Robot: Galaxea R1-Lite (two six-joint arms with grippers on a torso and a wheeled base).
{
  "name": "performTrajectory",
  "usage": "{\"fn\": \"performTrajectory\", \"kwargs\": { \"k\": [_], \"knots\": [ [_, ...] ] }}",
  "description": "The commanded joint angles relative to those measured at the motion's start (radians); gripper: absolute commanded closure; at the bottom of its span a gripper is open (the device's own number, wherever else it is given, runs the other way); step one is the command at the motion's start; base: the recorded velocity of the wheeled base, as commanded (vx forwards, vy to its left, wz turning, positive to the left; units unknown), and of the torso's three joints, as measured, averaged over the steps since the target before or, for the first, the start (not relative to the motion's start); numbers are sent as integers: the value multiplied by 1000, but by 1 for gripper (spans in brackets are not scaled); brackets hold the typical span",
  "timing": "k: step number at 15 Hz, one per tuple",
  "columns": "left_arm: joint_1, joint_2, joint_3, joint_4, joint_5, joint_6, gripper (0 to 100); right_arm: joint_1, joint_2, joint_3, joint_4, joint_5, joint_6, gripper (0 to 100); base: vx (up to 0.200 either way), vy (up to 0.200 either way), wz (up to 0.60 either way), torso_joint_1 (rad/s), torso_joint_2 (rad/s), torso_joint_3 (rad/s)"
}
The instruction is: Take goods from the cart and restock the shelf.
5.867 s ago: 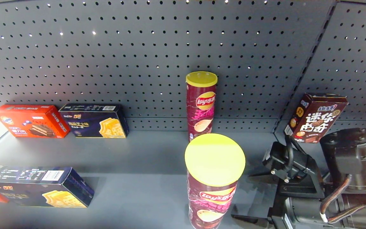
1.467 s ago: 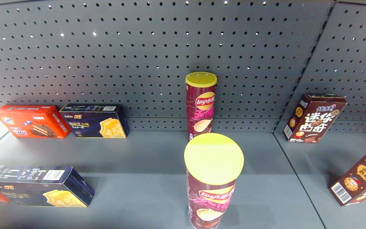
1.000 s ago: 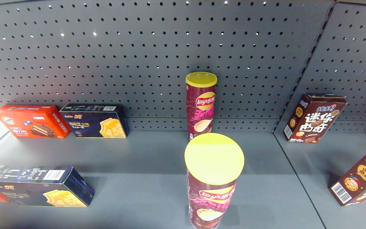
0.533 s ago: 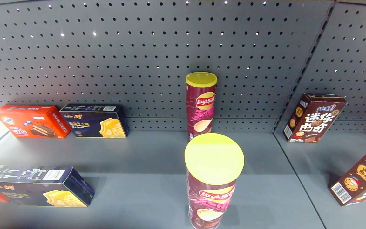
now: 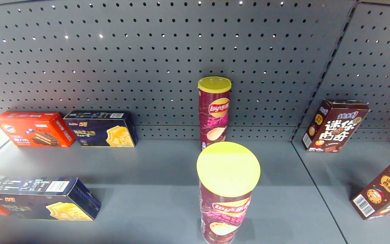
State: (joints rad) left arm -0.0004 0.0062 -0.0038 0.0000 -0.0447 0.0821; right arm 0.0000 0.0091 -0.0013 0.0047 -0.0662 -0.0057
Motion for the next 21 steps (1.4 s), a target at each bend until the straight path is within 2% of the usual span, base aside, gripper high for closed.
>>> {"fn": "performTrajectory", "kwargs": {
  "k": [1, 21],
  "knots": [
    [-1, 1, 2, 0, -37, -33, 0, 0, 2, 0, 0, 0, 0, 0, 0, 0, 0, 0, 0, 0],
    [0, 1, 4, -2, -35, -33, 0, 0, 2, 0, 0, 8, -2, 0, 0, 0, 0, 0, 0, 0]
  ]
}}
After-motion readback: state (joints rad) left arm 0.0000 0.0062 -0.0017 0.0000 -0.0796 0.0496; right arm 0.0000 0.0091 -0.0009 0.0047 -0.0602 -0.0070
